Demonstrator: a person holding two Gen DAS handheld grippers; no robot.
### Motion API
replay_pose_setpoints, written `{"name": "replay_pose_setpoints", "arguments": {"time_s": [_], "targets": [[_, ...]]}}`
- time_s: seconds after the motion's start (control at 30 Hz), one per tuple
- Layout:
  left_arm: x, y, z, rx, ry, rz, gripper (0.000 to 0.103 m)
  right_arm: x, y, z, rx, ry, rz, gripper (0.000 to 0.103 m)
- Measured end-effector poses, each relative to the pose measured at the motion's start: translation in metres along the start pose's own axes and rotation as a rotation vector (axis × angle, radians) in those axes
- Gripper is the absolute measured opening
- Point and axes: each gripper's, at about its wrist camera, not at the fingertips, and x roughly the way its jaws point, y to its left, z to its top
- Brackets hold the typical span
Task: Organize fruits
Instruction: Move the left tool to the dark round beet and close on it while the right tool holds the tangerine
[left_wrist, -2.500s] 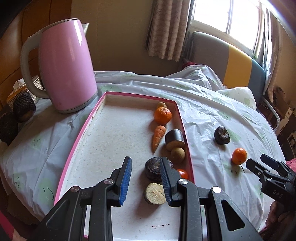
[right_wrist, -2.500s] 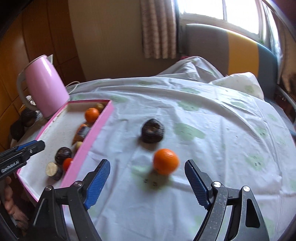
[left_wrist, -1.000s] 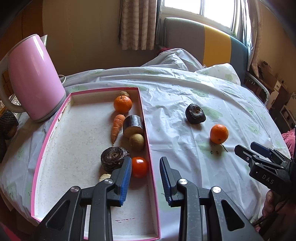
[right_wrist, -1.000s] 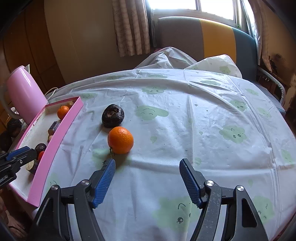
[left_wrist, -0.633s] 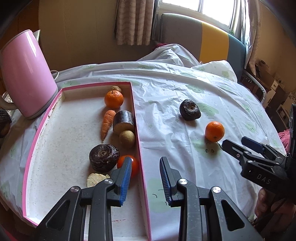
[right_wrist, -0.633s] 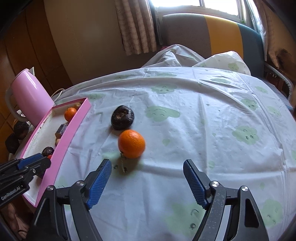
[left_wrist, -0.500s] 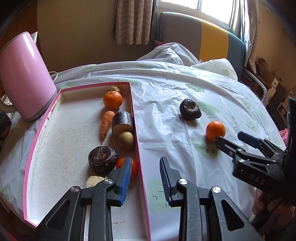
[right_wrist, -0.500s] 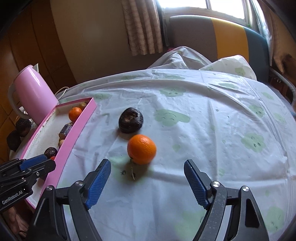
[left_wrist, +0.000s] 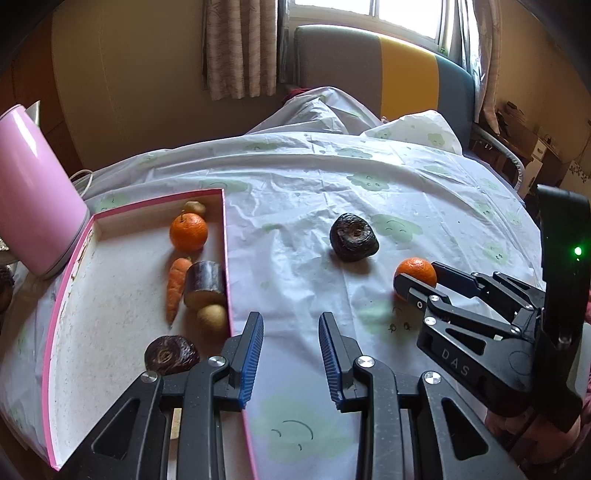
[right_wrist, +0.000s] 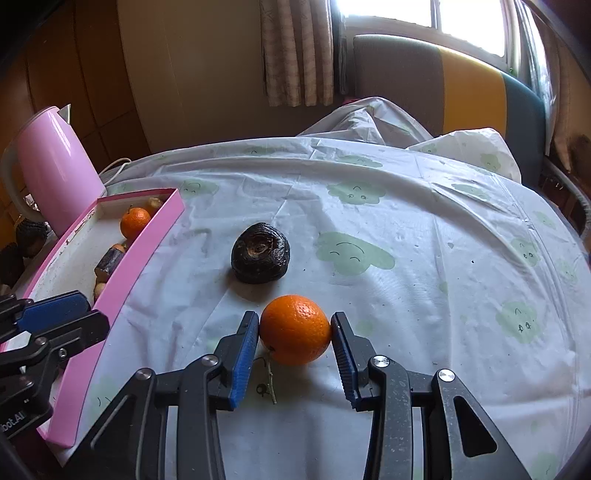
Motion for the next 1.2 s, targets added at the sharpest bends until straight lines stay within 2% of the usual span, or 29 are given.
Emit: {"name": "replay_pose_setpoints", "arguments": {"time_s": [0.17, 0.3, 0.5, 0.57, 0.6, 0.63, 0.7, 0.77, 0.87, 0.9, 0.97, 1.07, 1.2], "targets": [[0.007, -0.006, 0.005, 0.01, 0.009, -0.009, 0.031, -0.005, -0.007, -0.001, 0.011, -0.017, 0.016, 0.039], [0.013, -0.011, 0.008, 0.01, 0.02, -0.022, 0.031, -0.011, -0.017, 0.003, 0.038, -0.04, 0.008, 0.032], [0.021, -0.015, 0.011, 0.009, 0.039, -0.022, 0.031, -0.005, -0.035, 0.003, 0.096, -0.013, 0.012, 0.033], [0.023, -0.015, 0.01, 0.001, 0.047, -0.023, 0.031, -0.004, -0.041, 0.0, 0.121, -0.009, 0.02, 0.044], [0.025, -0.014, 0.01, -0.004, 0.052, -0.026, 0.031, -0.005, -0.045, -0.001, 0.134, -0.012, 0.027, 0.054], [0.025, -0.014, 0.009, -0.006, 0.054, -0.026, 0.031, -0.006, -0.048, -0.003, 0.147, -0.015, 0.034, 0.059], [0.027, -0.013, 0.008, -0.011, 0.058, -0.03, 0.032, -0.01, -0.053, -0.005, 0.157, -0.024, 0.024, 0.061], [0.028, -0.013, 0.008, -0.024, 0.061, -0.04, 0.032, -0.014, -0.056, -0.008, 0.145, -0.04, 0.003, 0.068], [0.027, -0.013, 0.007, -0.029, 0.064, -0.054, 0.032, -0.016, -0.058, -0.012, 0.118, -0.043, -0.045, 0.081], [0.027, -0.014, 0.006, -0.028, 0.065, -0.058, 0.032, -0.015, -0.059, -0.014, 0.114, -0.038, -0.077, 0.088], [0.026, -0.016, 0.005, -0.018, 0.061, -0.057, 0.032, -0.015, -0.062, -0.017, 0.123, -0.029, -0.094, 0.089], [0.025, -0.017, 0.003, -0.012, 0.057, -0.058, 0.031, -0.012, -0.065, -0.02, 0.148, 0.013, -0.04, 0.089], [0.023, -0.017, 0.001, -0.008, 0.04, -0.058, 0.032, -0.014, -0.058, -0.02, 0.112, 0.033, -0.025, 0.089]]}}
